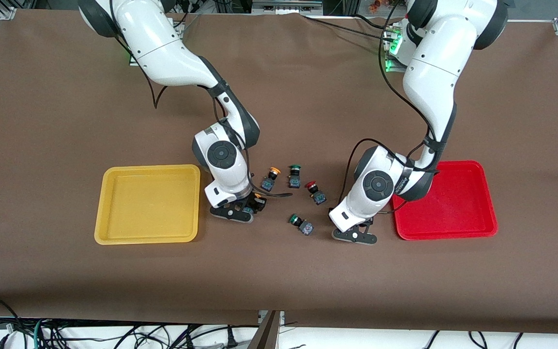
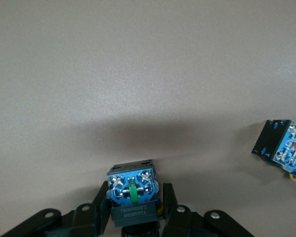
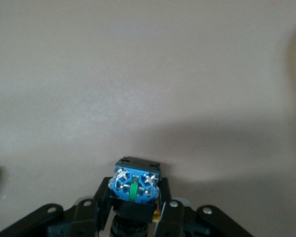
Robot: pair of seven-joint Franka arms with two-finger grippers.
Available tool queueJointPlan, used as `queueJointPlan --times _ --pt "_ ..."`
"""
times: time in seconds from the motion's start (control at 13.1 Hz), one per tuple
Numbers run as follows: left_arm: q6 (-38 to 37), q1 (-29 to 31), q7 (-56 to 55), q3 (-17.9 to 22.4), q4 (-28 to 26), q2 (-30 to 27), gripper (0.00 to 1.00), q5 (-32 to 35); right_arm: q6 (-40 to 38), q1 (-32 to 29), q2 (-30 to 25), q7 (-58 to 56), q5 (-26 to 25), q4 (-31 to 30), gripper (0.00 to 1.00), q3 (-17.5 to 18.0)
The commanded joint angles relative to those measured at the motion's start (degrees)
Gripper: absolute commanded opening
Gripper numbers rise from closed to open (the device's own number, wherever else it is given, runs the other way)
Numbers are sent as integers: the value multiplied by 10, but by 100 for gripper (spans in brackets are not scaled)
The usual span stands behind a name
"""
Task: Place red and yellow buttons in trays
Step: 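Grasp a yellow-cap button with the right gripper while the left gripper grasps a red-cap button, then lower the yellow button into the yellow tray while the left gripper places red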
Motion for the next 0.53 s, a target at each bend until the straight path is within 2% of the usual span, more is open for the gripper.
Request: queueJointPlan --times 0.0,0.23,0.31,0.38,0.46 --pt "-119 16 4 17 1 -69 0 16 -94 -55 -52 -119 3 4 0 2" --pt "-245 88 152 20 -4 -125 3 18 -190 -147 -92 -320 35 2 0 2" --pt "-261 116 195 20 -10 -129 3 18 -209 -163 -97 -358 36 -4 0 -2" --pt "-269 132 225 22 -21 -126 7 21 -233 -178 -98 -378 35 -10 0 -13" --pt "-250 147 248 22 -56 -125 9 47 -237 -186 -97 -391 35 -22 0 -27"
